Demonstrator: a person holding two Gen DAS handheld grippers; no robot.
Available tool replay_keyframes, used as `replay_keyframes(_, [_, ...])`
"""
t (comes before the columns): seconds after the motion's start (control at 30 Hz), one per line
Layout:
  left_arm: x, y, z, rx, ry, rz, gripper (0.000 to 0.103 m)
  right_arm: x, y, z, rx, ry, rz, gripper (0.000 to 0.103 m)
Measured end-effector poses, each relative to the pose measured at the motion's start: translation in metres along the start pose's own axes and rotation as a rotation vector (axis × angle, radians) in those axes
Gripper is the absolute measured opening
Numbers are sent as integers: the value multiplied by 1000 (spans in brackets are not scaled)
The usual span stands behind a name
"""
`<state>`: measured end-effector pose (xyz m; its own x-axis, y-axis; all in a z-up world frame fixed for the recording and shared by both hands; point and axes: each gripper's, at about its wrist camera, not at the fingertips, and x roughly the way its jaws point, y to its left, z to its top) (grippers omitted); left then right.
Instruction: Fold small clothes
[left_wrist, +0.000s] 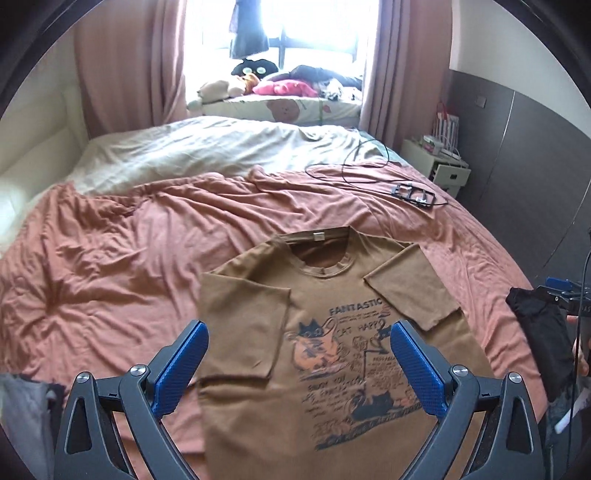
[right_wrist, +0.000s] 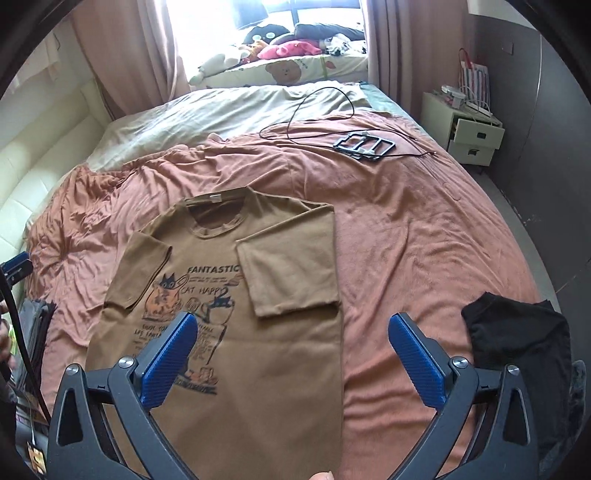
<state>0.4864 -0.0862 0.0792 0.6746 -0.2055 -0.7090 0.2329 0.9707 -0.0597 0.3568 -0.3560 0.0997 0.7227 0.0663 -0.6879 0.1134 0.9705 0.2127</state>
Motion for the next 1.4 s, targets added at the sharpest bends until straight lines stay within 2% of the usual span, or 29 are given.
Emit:
replay_keyframes(0.13, [-27, 11, -15, -18, -14, -2, 103, -22, 5, -14, 1, -17, -8, 103])
replay_keyframes(0.53, [-91, 40, -77, -35, -45, 11, 103, -72, 6, -59, -1, -43, 3, 103])
replay_keyframes(0.87, [-133, 47, -145, -34, -64, 33, 103, -111, -7, -122, 1, -90, 8, 103])
replay_keyframes(1.17, [-170, 60, -209, -132, -94, 10, 100, -144, -21, -181, 17, -119, 37, 103])
replay_keyframes(1.4, [-189, 63, -261, -200, -107, -3, 100, -164, -29, -229, 30, -146, 26, 103])
